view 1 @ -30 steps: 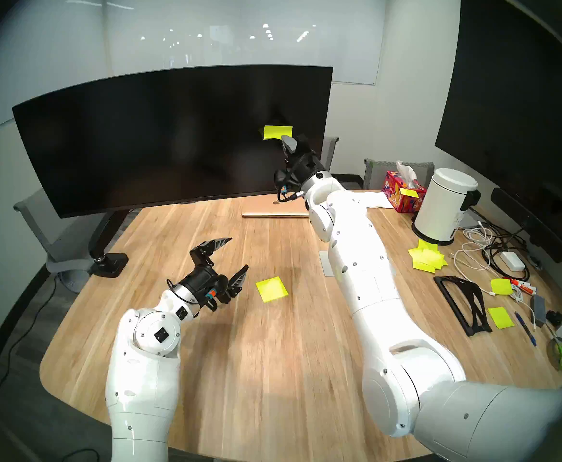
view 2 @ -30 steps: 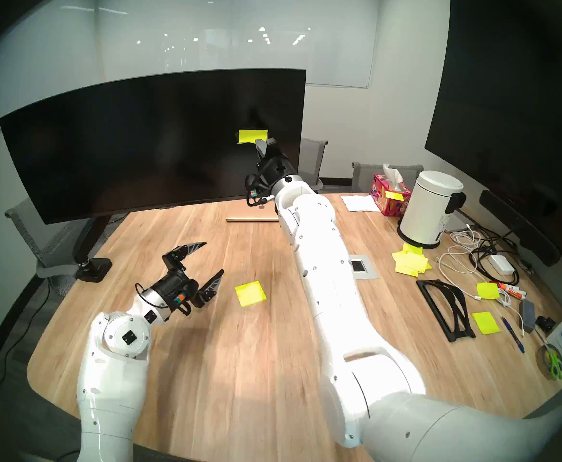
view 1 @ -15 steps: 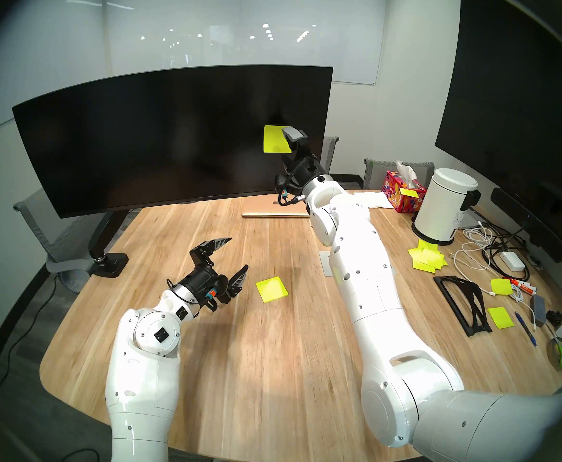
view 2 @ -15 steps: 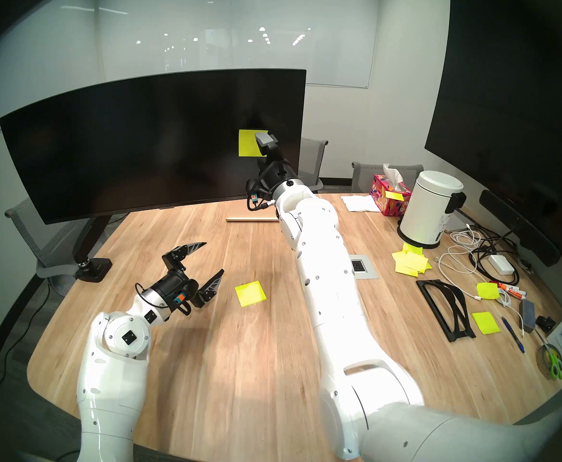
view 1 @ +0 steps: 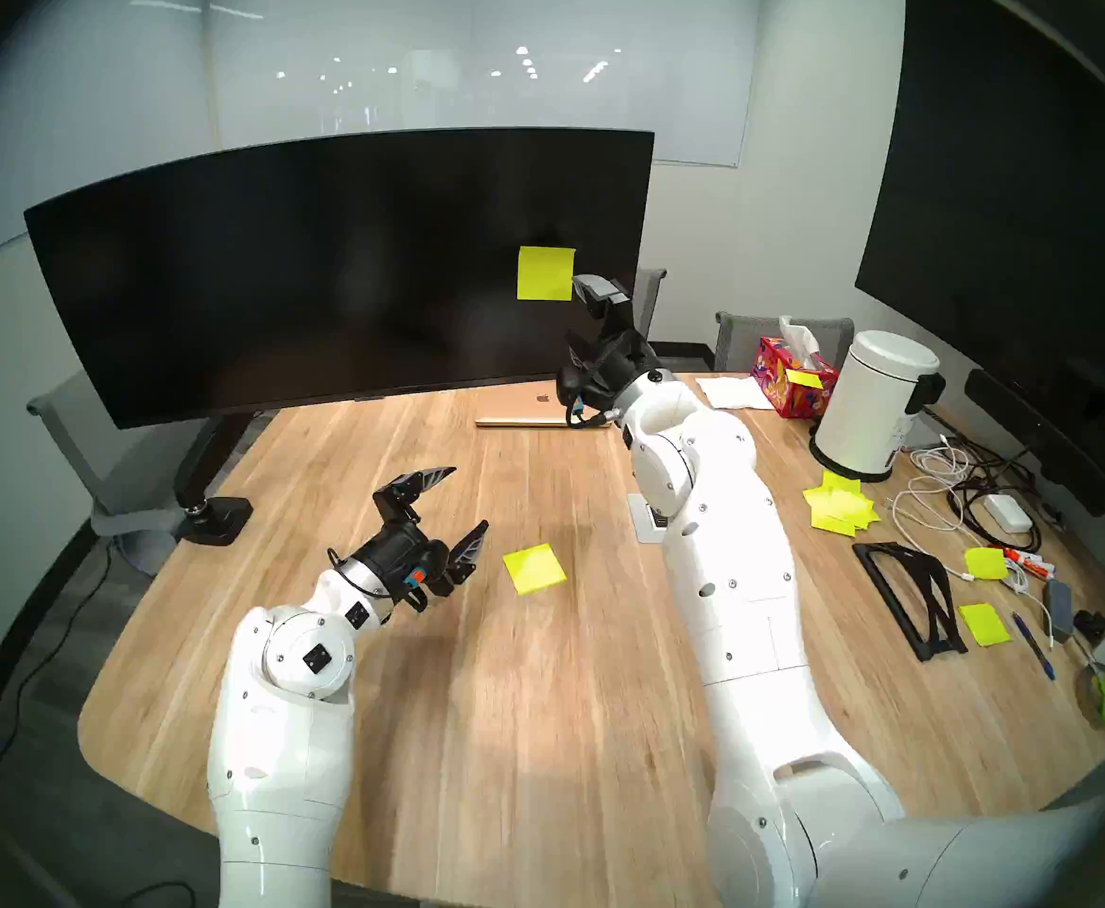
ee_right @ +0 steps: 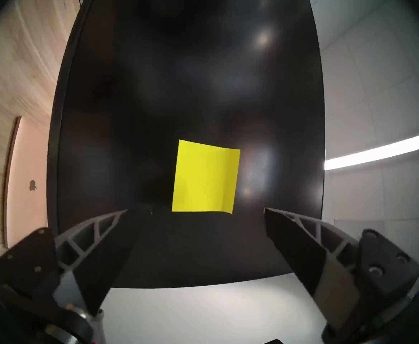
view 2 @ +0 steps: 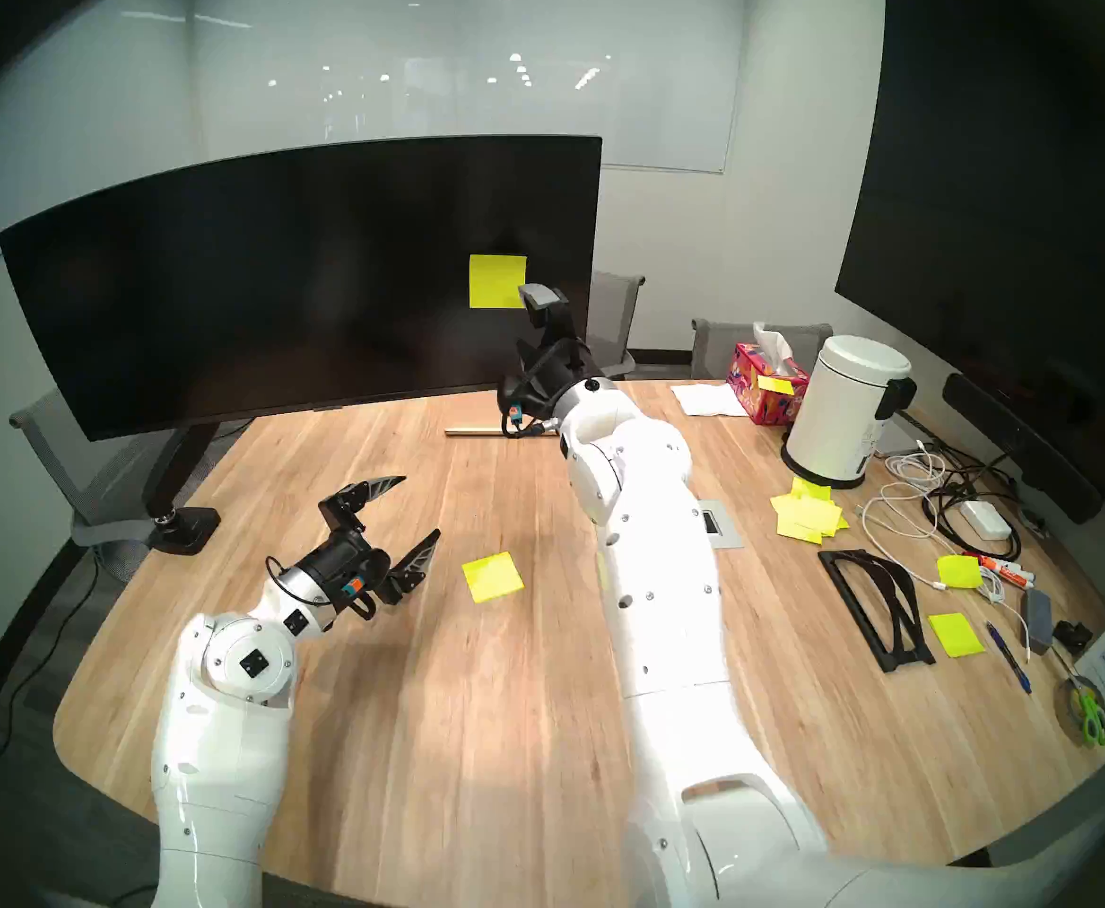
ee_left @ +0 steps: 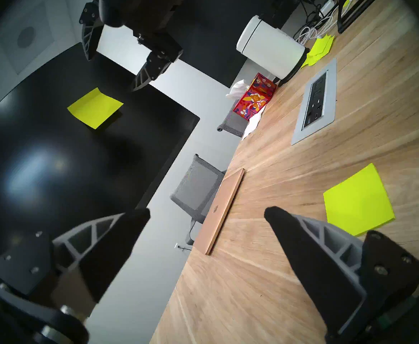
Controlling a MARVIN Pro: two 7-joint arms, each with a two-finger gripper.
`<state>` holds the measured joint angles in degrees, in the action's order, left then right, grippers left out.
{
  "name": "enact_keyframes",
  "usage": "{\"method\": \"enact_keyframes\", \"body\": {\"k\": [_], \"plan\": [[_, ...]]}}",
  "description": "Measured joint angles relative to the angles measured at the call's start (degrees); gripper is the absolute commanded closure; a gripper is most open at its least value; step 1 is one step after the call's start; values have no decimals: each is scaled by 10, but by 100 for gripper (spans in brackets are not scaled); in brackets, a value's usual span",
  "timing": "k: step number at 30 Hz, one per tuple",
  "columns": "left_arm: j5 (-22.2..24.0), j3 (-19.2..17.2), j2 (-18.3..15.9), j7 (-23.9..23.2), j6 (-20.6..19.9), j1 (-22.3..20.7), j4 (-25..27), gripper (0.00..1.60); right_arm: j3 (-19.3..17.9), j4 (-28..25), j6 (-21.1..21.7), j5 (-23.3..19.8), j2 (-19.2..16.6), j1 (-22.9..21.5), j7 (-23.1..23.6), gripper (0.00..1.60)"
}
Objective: Peel one sticky note off the pad and stick it onto the monitor, then press it flat
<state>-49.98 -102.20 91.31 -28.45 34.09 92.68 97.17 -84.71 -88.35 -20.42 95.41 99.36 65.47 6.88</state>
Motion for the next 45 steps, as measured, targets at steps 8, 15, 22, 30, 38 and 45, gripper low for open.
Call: {"method": "enact_keyframes", "body": {"k": [8, 15, 22, 30, 38, 45], "plan": [[0, 0, 0, 0, 0, 0, 0, 0, 11, -59, -8, -66, -5, 37, 81, 0], [0, 0, 0, 0, 0, 0, 0, 0, 17, -113, 4, -111, -21, 71, 153, 0], [0, 0, 0, 0, 0, 0, 0, 0, 2, -146, 15, -152, -32, 97, 212, 0], [0, 0, 0, 0, 0, 0, 0, 0, -17, -156, 33, -207, -41, 117, 254, 0], [0, 0, 0, 0, 0, 0, 0, 0, -22, -160, 59, -264, -42, 122, 294, 0], [0, 0, 0, 0, 0, 0, 0, 0, -29, -168, 85, -312, -41, 122, 328, 0]]}}
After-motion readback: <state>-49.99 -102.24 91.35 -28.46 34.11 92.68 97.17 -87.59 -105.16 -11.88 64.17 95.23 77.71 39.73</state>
